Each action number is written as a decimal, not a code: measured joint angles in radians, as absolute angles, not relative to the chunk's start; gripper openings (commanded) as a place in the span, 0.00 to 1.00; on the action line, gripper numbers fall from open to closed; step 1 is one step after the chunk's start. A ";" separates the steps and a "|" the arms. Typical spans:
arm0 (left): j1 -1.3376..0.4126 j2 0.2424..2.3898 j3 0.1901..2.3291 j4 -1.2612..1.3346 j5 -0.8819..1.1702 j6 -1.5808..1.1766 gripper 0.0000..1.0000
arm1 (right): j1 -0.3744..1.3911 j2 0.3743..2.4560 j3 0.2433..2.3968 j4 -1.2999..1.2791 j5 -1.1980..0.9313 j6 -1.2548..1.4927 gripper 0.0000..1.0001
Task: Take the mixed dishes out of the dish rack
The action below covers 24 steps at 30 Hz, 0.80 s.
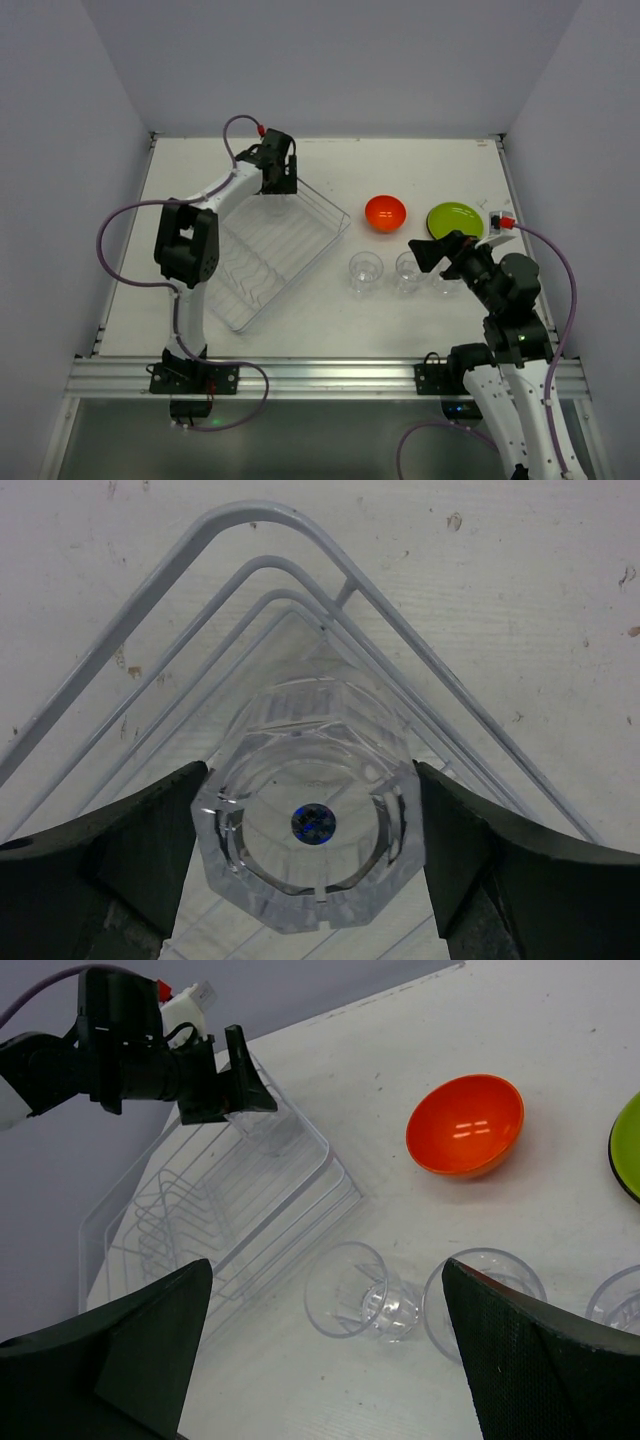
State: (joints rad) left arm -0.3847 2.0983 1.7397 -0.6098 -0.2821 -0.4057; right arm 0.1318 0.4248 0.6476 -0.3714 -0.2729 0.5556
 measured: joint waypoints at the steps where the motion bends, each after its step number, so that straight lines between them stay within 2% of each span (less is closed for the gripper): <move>1: -0.385 2.100 1.740 -0.610 -0.279 -0.409 0.76 | 0.132 0.426 0.646 -0.369 -0.279 0.557 0.99; 5: -0.385 2.100 1.739 -0.602 -0.264 -0.413 0.45 | 0.132 0.429 0.646 -0.366 -0.281 0.557 0.99; 6: -0.385 2.100 1.739 -0.598 -0.259 -0.413 0.30 | 0.132 0.432 0.646 -0.365 -0.281 0.557 0.99; 8: -0.385 2.099 1.737 -0.593 -0.253 -0.409 0.13 | 0.132 0.434 0.646 -0.366 -0.281 0.557 0.99; 11: -0.387 2.088 1.727 -0.590 -0.239 -0.412 0.00 | 0.132 0.437 0.646 -0.365 -0.281 0.557 0.99; 18: -0.409 1.972 1.652 -0.597 -0.224 -0.427 0.00 | 0.132 0.440 0.646 -0.365 -0.301 0.553 0.99; 24: -0.504 1.702 1.555 -0.572 -0.204 -0.435 0.00 | 0.132 0.469 0.646 -0.341 -0.376 0.538 0.99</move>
State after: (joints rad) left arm -0.5041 1.7016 1.5551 -0.5716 -0.2039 -0.4351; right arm 0.1318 0.4690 0.6456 -0.3412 -0.3756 0.5385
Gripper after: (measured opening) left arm 0.711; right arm 0.989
